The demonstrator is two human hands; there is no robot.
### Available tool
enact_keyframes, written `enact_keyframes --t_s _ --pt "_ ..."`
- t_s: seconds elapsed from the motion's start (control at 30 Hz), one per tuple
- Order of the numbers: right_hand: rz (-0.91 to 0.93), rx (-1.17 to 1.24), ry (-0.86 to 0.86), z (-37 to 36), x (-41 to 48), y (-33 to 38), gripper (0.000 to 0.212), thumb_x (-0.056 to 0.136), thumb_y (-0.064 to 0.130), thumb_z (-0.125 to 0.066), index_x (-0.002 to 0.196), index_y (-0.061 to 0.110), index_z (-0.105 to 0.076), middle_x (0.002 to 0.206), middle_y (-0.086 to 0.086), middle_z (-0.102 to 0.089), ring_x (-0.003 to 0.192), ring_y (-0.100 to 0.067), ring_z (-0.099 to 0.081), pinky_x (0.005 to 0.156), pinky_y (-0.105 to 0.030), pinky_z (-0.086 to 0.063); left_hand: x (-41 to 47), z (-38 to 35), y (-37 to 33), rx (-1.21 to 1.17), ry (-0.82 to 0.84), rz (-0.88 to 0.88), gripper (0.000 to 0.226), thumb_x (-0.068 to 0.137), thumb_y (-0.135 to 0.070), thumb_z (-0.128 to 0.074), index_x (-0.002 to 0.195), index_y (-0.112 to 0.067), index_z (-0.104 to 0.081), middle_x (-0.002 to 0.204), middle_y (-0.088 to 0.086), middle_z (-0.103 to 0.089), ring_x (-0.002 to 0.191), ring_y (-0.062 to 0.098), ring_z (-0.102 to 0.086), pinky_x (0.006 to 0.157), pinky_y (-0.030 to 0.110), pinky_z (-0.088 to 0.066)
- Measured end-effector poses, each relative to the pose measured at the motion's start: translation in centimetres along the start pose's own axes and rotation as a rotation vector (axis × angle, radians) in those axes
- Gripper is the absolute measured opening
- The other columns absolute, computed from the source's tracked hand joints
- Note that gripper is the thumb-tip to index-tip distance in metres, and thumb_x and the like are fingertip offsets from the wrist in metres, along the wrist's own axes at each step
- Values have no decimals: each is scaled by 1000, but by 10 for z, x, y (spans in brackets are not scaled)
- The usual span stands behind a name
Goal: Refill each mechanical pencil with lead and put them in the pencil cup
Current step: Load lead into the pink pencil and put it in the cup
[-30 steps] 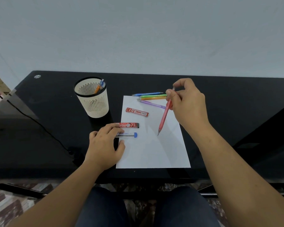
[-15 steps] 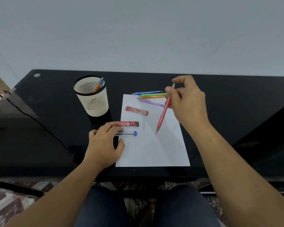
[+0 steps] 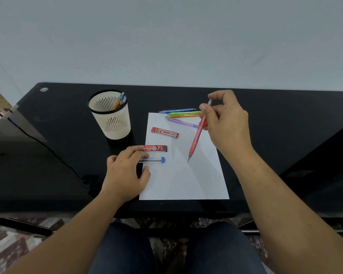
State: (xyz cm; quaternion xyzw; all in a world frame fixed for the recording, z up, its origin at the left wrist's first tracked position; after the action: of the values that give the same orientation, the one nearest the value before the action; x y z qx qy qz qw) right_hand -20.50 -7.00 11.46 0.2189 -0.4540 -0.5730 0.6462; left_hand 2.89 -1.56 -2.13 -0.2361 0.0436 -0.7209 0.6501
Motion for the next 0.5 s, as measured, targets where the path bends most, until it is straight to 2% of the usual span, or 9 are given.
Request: enact_keyframes --t_s 0.5 --pt "1 -12 -3 0 -4 -6 18 92 32 -57 104 29 -44 83 11 -64 72 5 -63 52 -8 -49 0 -1 0 -9 -4 -3 37 79 -44 -47 111 -32 -61 129 -20 -49 109 2 -51 93 30 -23"
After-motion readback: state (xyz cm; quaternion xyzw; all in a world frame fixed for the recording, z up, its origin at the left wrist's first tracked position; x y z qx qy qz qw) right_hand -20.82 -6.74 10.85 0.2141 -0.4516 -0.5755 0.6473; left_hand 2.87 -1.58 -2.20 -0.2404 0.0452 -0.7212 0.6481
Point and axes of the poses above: each hand's wrist, its own x-axis towards the middle knuckle, its own z-axis out of the back of the hand, y = z × x, the point moved 7 cm from there along x, towards the middle knuckle
